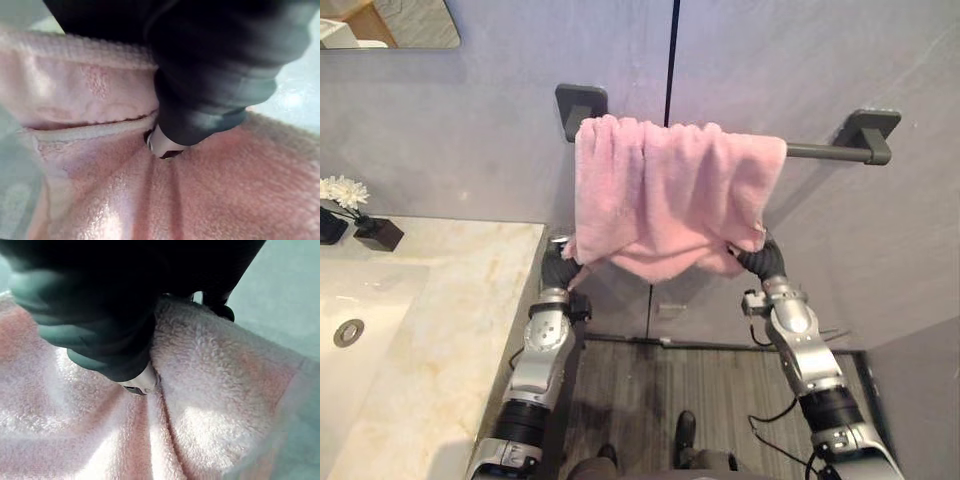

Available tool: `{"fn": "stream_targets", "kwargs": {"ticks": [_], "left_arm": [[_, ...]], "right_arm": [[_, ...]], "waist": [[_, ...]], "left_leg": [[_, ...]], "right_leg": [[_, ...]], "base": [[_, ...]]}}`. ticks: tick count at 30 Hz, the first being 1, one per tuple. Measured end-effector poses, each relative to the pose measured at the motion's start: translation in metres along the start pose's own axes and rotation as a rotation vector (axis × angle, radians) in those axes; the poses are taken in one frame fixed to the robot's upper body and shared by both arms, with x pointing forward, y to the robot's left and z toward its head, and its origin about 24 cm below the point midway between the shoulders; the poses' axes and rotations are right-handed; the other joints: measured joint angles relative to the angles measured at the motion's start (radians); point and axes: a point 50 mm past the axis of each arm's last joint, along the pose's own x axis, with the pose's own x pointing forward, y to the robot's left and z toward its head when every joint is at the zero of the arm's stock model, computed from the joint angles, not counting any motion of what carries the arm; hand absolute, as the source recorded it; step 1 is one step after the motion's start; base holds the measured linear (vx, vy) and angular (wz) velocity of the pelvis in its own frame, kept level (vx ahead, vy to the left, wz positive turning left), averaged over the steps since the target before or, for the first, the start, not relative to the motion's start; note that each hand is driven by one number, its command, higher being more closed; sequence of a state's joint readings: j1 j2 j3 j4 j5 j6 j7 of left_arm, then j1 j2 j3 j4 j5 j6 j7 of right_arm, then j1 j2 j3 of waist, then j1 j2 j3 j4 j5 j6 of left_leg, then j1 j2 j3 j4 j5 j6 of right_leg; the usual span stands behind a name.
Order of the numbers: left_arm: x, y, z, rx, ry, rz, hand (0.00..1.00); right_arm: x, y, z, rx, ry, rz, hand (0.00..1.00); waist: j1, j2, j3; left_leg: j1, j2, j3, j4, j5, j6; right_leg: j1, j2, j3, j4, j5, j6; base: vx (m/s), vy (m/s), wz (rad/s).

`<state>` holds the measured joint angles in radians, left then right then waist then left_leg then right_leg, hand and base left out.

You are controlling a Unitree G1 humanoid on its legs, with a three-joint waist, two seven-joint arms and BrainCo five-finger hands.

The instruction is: Organize washtable

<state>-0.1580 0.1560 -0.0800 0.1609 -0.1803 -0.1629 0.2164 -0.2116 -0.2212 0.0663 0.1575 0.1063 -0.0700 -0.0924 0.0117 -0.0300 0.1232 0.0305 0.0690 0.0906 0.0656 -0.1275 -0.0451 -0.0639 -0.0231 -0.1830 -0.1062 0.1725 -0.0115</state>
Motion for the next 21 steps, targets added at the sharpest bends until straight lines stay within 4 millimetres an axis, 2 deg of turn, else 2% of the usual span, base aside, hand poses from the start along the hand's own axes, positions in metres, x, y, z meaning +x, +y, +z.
{"fn": "stream_targets", "kwargs": {"ticks": [7,10,14,21], "left_arm": [[-0.01,-0.007,-0.011,-0.028,0.043,-0.033,1.0],[-0.016,-0.007,-0.016,-0.026,0.066,-0.04,1.0],[-0.018,-0.015,-0.018,-0.06,0.078,-0.046,1.0],[-0.021,-0.014,-0.027,-0.069,0.121,-0.035,1.0]], "right_arm": [[-0.019,-0.01,-0.015,0.003,0.051,-0.06,1.0],[-0.02,-0.009,-0.017,0.027,0.057,-0.081,1.0],[-0.025,-0.013,-0.022,0.05,0.07,-0.116,1.0],[-0.025,-0.008,-0.033,0.127,0.106,-0.136,1.0]], "waist": [[-0.004,0.0,0.0],[-0.025,0.0,0.0],[-0.026,0.0,0.0],[-0.027,0.001,-0.001]], "left_leg": [[0.013,0.005,0.01,-0.015,-0.003,0.004],[0.016,0.003,0.015,-0.016,-0.004,0.005],[0.02,-0.001,0.021,-0.015,-0.004,0.004],[0.045,-0.011,0.024,-0.031,-0.004,0.005]], "right_leg": [[0.0,0.007,0.015,0.001,-0.007,0.008],[0.0,0.006,0.019,0.004,-0.008,0.01],[0.0,0.004,0.023,0.004,-0.009,0.012],[0.016,0.008,0.023,0.004,-0.012,0.016]], "base": [[0.01,0.018,-0.05],[0.03,0.048,-0.05],[0.05,0.061,-0.03],[0.03,0.047,0.0]]}}
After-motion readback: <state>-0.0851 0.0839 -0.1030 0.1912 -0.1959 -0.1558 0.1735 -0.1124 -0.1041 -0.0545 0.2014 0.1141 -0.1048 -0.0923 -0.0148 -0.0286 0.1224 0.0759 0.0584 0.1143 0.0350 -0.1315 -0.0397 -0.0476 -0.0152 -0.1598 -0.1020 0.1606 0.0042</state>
